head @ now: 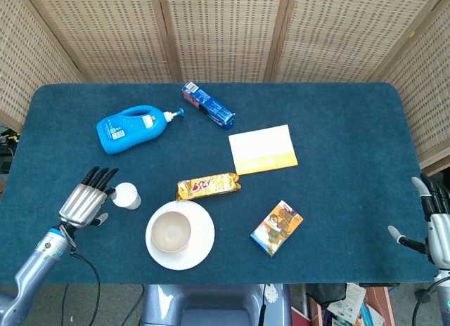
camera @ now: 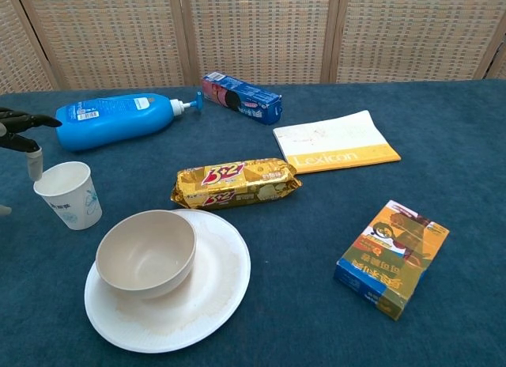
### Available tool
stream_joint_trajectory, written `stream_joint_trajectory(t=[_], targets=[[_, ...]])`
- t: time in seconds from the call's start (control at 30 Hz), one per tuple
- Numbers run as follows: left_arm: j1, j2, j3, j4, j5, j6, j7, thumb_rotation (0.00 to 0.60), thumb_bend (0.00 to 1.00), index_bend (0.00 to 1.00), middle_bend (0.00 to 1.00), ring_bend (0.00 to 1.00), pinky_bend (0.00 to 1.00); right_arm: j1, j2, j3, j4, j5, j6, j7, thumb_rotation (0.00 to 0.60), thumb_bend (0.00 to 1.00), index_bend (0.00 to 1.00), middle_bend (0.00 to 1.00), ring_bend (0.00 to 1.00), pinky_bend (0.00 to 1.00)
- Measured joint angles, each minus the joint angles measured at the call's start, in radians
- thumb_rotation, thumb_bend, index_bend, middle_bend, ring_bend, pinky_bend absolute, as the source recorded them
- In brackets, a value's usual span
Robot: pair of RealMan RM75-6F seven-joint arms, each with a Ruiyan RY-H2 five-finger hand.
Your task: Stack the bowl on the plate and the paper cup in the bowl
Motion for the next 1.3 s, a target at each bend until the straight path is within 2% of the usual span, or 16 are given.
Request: stream_joint_trajectory(t=[0.67, 0.73, 0.9, 1.0, 1.3], targets=[[-0.035, -0.108, -0.023, 0.102, -0.048, -0.058, 0.058, 0.600, 0.26, 0.49, 0.01, 0.00, 0.00, 0.000, -0.001, 0.000, -0.001, -0.002, 0.005, 0.002, 0.600, 0.15, 0.00, 0.00, 0.00, 0.00], [-0.041, -0.126, -0.026, 0.115, -0.050, -0.064, 0.059, 0.600, 0.28, 0.51, 0.02, 0.00, 0.00, -0.001, -0.001, 0.000, -0.001, -0.003, 0.007, 0.002, 0.600, 0.15, 0.00, 0.00, 0.00, 0.00], [-0.047, -0.147, -0.029, 0.131, -0.046, -0.064, 0.058, 0.600, 0.44, 0.55, 0.04, 0.00, 0.00, 0.000, 0.000, -0.001, -0.009, -0.010, 0.010, 0.003, 0.600, 0.15, 0.00, 0.00, 0.00, 0.00], [-0.046, -0.147, -0.029, 0.130, -0.046, -0.060, 0.060, 0.600, 0.48, 0.55, 0.04, 0.00, 0.00, 0.000, -0.002, -0.001, 0.000, -0.008, 0.009, 0.006, 0.600, 0.15, 0.00, 0.00, 0.00, 0.00], [-0.042, -0.128, -0.034, 0.113, -0.051, -0.045, 0.060, 0.600, 0.50, 0.58, 0.05, 0.00, 0.00, -0.001, -0.002, -0.001, -0.001, -0.009, 0.012, 0.004, 0.600, 0.15, 0.00, 0.00, 0.00, 0.00]])
